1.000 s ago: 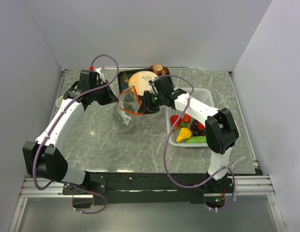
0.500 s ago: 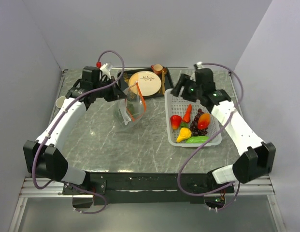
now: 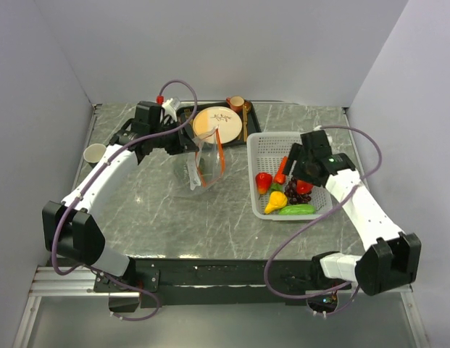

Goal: Place the food in the zip-top bag and seal the zipper
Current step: Pick up the fake fruit from the bin.

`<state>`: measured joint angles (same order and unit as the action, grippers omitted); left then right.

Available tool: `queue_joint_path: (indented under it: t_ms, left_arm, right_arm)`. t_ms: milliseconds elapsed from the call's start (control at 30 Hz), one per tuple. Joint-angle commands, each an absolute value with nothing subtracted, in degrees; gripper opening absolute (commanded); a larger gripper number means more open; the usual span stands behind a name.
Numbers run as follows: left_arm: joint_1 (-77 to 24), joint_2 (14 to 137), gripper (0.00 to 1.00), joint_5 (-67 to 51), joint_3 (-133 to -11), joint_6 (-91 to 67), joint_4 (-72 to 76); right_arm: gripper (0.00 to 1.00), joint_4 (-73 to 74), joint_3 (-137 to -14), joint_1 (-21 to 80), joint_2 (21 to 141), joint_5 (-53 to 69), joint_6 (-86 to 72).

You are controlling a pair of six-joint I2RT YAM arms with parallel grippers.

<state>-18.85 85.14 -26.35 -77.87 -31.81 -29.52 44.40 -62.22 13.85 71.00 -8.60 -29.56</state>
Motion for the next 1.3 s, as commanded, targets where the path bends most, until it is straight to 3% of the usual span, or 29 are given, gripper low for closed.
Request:
queue_joint_path:
  t_ms: [0, 233, 400, 767, 1133, 1267]
  left_arm:
    - [-19.34, 85.17, 0.01, -27.77, -80.33, -32.08, -27.6]
    - [-19.6, 83.85, 0.01, -27.07, -78.66, -32.08, -27.07]
    - [-19.6, 83.58, 0.01, -26.54, -78.57, -32.08, -27.33]
    - [-19.6, 82.53, 0.01, -25.49, -78.58, -31.91, -27.69]
    - [-19.6, 82.35, 0.01, -25.75, -77.87, -32.78, -27.51]
    - [-19.6, 82.35, 0.01, -25.49, -77.87, -32.52, -27.77]
  right_arm:
    - [0.83, 45.35, -61.7, 12.3, 67.94, -7.92, -28.39]
    - [0.8, 44.74, -57.58, 11.16, 70.05, 1.31, -26.54]
    - [0.67, 42.02, -54.76, 11.16, 70.22, 4.48, -27.16]
    - [0.6, 31.13, -50.36, 11.25, 80.59, 16.87, -26.37]
    - [0.53, 27.86, -60.11, 11.34, 90.43, 16.97, -25.58]
    - [0.58, 26.9, -62.49, 11.34, 91.76, 14.85, -25.14]
